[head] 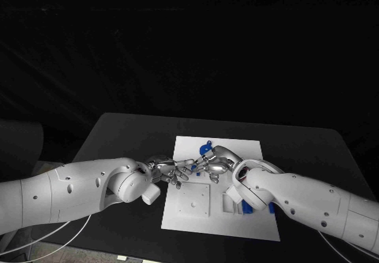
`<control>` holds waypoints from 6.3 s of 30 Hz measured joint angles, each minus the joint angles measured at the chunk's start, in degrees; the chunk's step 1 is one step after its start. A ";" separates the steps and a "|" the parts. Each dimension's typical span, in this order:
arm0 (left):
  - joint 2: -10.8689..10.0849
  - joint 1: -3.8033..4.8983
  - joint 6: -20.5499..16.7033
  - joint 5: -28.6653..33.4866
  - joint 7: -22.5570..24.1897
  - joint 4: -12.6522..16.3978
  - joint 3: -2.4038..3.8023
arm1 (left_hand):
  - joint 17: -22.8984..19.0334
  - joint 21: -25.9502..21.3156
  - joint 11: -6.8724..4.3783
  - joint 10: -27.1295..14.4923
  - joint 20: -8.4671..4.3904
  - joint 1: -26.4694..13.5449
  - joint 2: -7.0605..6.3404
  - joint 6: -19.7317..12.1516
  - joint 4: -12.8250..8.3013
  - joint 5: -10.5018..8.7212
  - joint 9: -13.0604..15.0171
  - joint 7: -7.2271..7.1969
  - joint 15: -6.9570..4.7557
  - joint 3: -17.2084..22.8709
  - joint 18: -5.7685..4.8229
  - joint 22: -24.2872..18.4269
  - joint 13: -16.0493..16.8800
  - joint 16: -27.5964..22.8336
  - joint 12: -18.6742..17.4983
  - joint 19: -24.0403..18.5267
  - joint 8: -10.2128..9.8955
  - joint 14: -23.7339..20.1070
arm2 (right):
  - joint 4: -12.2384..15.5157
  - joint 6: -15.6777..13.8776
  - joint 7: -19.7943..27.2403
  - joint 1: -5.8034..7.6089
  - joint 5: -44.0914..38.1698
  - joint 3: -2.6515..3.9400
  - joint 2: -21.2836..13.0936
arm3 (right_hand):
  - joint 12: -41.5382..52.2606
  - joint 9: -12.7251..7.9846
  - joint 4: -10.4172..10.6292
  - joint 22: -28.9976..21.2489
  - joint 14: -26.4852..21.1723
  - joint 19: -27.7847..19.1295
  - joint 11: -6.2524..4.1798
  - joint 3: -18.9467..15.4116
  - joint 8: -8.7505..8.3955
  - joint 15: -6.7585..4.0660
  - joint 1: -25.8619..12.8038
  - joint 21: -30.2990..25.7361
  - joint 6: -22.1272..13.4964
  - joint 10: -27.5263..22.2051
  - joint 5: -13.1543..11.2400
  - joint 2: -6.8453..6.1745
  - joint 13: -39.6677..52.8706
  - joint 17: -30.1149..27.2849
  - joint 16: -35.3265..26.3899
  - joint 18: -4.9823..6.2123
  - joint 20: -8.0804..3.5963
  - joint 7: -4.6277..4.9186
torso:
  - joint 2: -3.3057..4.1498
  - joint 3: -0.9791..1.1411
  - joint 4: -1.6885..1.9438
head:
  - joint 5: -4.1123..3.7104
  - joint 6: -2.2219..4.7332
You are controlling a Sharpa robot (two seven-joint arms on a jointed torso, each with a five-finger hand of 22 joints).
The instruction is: Assemble the parts on the task board
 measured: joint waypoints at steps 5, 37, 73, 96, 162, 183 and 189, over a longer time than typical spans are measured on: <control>0.02 0.00 -0.06 0.01 -0.17 0.00 -0.01 | -0.03 -0.06 0.00 0.00 0.00 0.30 0.30 0.00 -0.33 0.00 0.00 0.00 0.00 0.01 0.00 0.06 0.00 0.00 0.00 0.00 0.00 0.00 | 0.01 0.00 0.00 0.02 0.05 0.00 0.17 | 0.00 0.41 0.00 0.00 0.00 0.00 0.01 0.00 -0.03 0.00 -0.14 0.00 0.07 0.00 0.00 -0.14 0.00 0.00 0.00 0.00 0.00 0.05 | -0.01 -0.01 0.00 | 0.00 0.00; 0.17 -0.15 -0.31 0.70 -0.12 0.64 -0.11 | -0.10 -0.27 0.01 0.00 0.00 4.71 4.29 0.02 -2.77 0.00 -0.03 -0.02 0.02 2.46 0.00 0.25 0.00 0.00 0.00 0.00 -0.12 -0.01 | -0.92 0.08 0.11 0.19 0.32 -0.67 1.96 | -0.22 2.41 -0.08 0.00 -0.01 0.00 0.03 -0.08 0.01 0.01 -0.36 0.00 0.32 0.01 -0.04 -0.37 0.14 -0.01 0.00 0.00 0.00 -0.05 | 0.01 -0.01 -0.01 | -0.29 -0.25; -0.23 -0.20 -0.61 1.81 2.06 0.68 -0.12 | -0.28 0.05 -0.58 1.26 -0.21 8.68 5.96 0.34 -5.07 1.76 -0.13 0.06 -0.49 5.08 0.00 2.04 -0.21 0.90 -0.25 0.20 -0.28 0.15 | -1.70 0.33 1.60 0.22 2.28 -0.94 2.10 | -8.47 -1.25 -0.33 0.00 -1.03 -0.51 1.13 -0.78 0.38 1.01 0.85 -7.21 -4.83 -5.46 1.17 -0.49 -7.83 -2.22 -2.38 0.00 0.50 1.81 | 0.03 0.01 0.01 | -0.30 -0.69; -0.40 -0.14 -1.16 1.65 3.70 1.05 -0.06 | -0.28 0.05 -0.69 1.56 -0.41 8.31 6.33 0.34 -5.17 1.27 -0.08 0.06 -0.63 5.17 0.01 2.02 -0.13 1.11 0.00 0.41 -0.05 0.43 | -2.18 -0.11 2.38 0.09 3.70 -1.17 1.70 | -8.88 -1.33 0.12 0.00 -1.43 -0.71 1.14 -0.51 0.23 1.00 0.72 -8.44 -4.16 -5.86 1.89 -1.13 -10.32 -2.81 -2.90 0.00 0.70 1.28 | 0.00 0.01 0.00 | -0.31 -0.86; -0.38 0.02 -2.51 -1.14 4.10 1.31 0.11 | -0.14 0.50 -0.57 1.66 -0.62 8.32 6.33 0.36 -5.50 1.22 5.57 0.03 -0.79 4.85 0.00 2.02 -0.15 1.33 0.26 0.61 -0.06 0.83 | -2.41 -0.88 6.41 -0.10 11.56 -1.36 1.14 | -8.21 -1.20 -0.08 0.00 -1.84 -0.53 0.03 -1.64 0.08 0.58 0.69 -8.34 1.18 -5.54 -1.15 0.70 -10.61 -2.16 -2.56 -0.01 0.06 0.19 | -0.01 0.00 0.00 | -0.59 -1.11; -0.41 0.05 -2.59 -0.36 3.92 1.35 0.13 | -0.88 -0.02 0.71 -1.30 -0.17 9.52 4.97 -4.50 -3.98 0.14 1.69 1.19 -0.24 0.82 0.00 1.80 -0.34 0.88 -0.85 0.59 -0.20 0.17 | -1.95 -1.54 6.27 -0.13 12.93 -1.37 0.79 | -8.21 -1.21 -0.14 0.00 -1.63 -0.72 -0.41 -0.43 0.02 0.38 0.17 -7.02 1.80 -4.69 0.02 -0.15 -9.80 -1.85 -2.35 0.00 -0.11 -0.47 | 0.03 0.02 0.02 | -0.68 -1.28; -0.51 0.05 -3.11 -0.36 3.35 1.11 0.11 | -0.88 -0.40 1.49 -2.31 0.23 5.60 0.45 -8.07 -2.44 0.00 -0.15 2.40 0.33 -1.51 0.01 1.50 -0.26 0.67 -0.85 0.59 -0.21 -0.12 | -1.62 -1.42 6.34 -0.12 14.28 -1.36 0.79 | -8.21 -1.17 -0.14 0.00 -1.63 -0.72 -0.51 -0.43 0.02 0.38 0.16 -7.02 1.98 -4.58 0.68 -0.15 -9.77 -1.83 -2.35 0.00 -0.11 -0.67 | 0.02 0.02 0.00 | -0.73 -1.32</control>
